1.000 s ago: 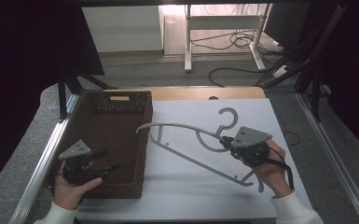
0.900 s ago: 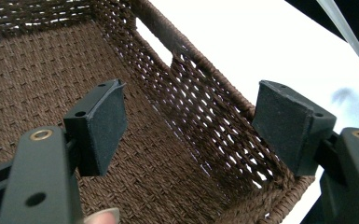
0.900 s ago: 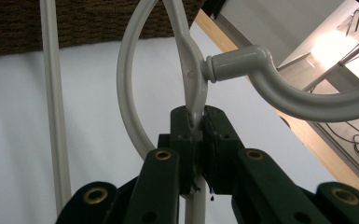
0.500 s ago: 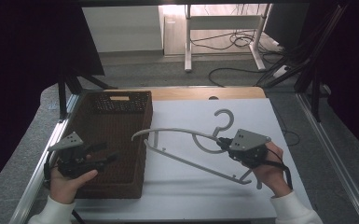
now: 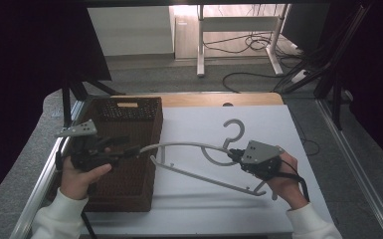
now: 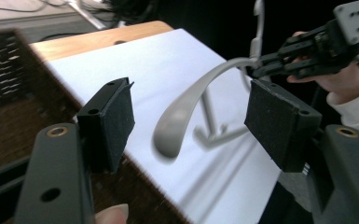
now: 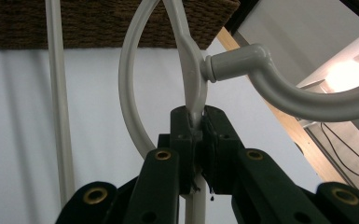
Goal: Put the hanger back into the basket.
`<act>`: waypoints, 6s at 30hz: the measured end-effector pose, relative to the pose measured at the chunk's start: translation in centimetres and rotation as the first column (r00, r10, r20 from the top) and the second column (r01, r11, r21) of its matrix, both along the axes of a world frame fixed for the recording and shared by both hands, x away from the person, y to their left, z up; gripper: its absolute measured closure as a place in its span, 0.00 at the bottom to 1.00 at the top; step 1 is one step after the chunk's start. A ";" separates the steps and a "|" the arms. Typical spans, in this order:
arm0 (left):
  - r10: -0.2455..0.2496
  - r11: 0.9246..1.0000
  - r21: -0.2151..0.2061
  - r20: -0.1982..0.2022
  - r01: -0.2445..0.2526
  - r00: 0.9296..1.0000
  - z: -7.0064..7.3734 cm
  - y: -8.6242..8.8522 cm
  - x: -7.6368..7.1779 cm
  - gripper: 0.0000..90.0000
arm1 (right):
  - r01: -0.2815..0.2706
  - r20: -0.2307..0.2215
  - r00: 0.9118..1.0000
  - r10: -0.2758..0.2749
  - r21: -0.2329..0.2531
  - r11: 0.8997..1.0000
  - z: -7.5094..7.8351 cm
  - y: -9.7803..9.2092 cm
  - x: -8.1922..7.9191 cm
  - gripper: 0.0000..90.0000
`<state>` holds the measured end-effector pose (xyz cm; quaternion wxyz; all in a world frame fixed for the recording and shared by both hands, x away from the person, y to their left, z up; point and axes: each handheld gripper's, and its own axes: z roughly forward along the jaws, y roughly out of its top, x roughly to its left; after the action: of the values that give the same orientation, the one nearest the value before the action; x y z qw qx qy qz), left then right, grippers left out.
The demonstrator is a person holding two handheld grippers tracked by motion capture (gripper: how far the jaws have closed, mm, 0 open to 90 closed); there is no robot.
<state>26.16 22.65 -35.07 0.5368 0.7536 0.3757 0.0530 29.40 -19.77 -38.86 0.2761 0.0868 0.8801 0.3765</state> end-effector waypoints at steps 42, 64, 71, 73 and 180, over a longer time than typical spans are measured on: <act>-0.464 0.778 0.287 -0.339 0.559 0.819 -2.1 -11.4 6.0 0.86 | -0.173 0.080 0.981 0.178 -0.059 0.983 -0.9 1.9 -1.3 0.92; -0.370 0.867 0.262 -0.231 0.424 0.900 -0.9 -9.3 5.4 0.89 | 0.045 0.039 0.998 -0.056 0.247 0.968 2.0 -1.1 -2.0 0.35; -0.310 0.900 0.258 -0.189 0.352 0.932 -0.4 -7.9 4.8 0.89 | 0.051 -0.029 0.999 -0.045 0.247 0.968 1.3 -1.7 -3.0 0.33; -0.301 0.904 0.258 -0.179 0.340 0.937 -0.3 -7.6 4.6 0.89 | 0.054 -0.037 0.998 -0.047 0.232 0.971 0.7 -1.9 -3.2 0.33; 0.279 0.940 0.228 -0.084 -0.254 0.957 -7.5 14.5 3.3 0.40 | 0.234 -0.236 0.947 -0.217 0.050 0.971 -6.9 -4.7 -1.0 0.29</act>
<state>29.50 37.17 -42.62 0.4175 0.7510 0.4967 0.1220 28.36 -24.46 -45.73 0.2106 0.2403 0.8750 0.3637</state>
